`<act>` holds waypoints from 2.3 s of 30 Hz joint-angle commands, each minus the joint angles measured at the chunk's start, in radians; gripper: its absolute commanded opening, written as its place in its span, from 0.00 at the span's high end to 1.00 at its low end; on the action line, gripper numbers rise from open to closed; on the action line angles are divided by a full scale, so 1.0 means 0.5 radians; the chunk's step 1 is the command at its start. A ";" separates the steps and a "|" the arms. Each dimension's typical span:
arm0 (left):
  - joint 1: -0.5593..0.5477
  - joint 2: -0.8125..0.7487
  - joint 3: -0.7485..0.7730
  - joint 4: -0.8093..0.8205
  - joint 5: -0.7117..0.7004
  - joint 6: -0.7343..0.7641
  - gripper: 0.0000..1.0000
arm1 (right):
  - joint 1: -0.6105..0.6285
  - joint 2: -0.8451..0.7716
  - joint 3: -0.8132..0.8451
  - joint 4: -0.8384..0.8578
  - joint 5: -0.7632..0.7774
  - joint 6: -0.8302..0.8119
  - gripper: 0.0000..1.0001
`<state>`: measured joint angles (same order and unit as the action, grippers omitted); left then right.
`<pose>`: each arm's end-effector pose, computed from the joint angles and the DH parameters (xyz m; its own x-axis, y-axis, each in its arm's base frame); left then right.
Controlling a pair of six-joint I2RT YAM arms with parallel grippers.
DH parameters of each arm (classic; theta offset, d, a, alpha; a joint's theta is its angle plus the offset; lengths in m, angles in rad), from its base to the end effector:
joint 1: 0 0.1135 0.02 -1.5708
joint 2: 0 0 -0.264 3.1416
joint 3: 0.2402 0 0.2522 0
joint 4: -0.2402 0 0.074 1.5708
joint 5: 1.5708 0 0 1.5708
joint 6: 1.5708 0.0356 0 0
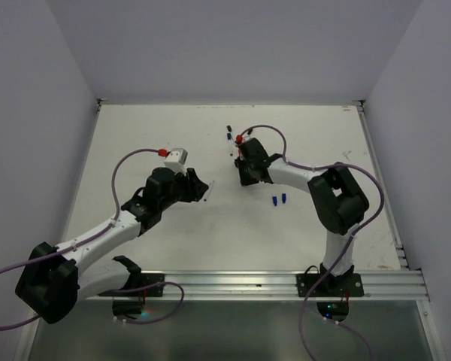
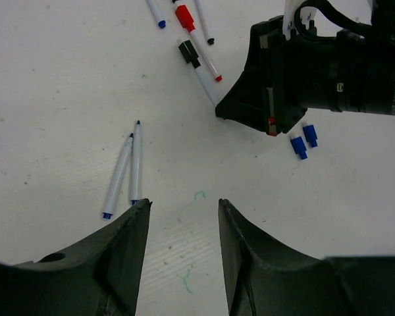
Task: Open the pen caps
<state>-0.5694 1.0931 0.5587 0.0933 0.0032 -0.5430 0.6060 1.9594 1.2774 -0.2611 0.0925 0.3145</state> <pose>0.2013 -0.1290 0.2280 -0.5877 -0.2373 -0.7735 0.2779 0.8387 -0.4684 0.3407 0.2321 0.1614 -0.7943 -0.1757 -0.5816 -0.2911 0.9503 0.1106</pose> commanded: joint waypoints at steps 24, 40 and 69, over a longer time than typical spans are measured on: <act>0.000 0.403 0.091 0.991 0.589 -0.724 0.57 | 0.012 -1.182 -0.879 0.951 -0.848 0.377 1.00; -0.009 0.461 0.153 1.047 0.564 -0.736 0.60 | 0.043 -1.268 -0.950 1.028 -0.955 0.445 1.00; -0.012 0.440 0.137 1.084 0.604 -0.666 1.00 | 0.126 -1.326 -0.752 0.474 -0.539 0.371 0.46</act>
<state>-0.5766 1.3361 0.6048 0.6151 0.3027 -0.9291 0.6674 1.3293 0.8200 0.1528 -0.3058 0.5438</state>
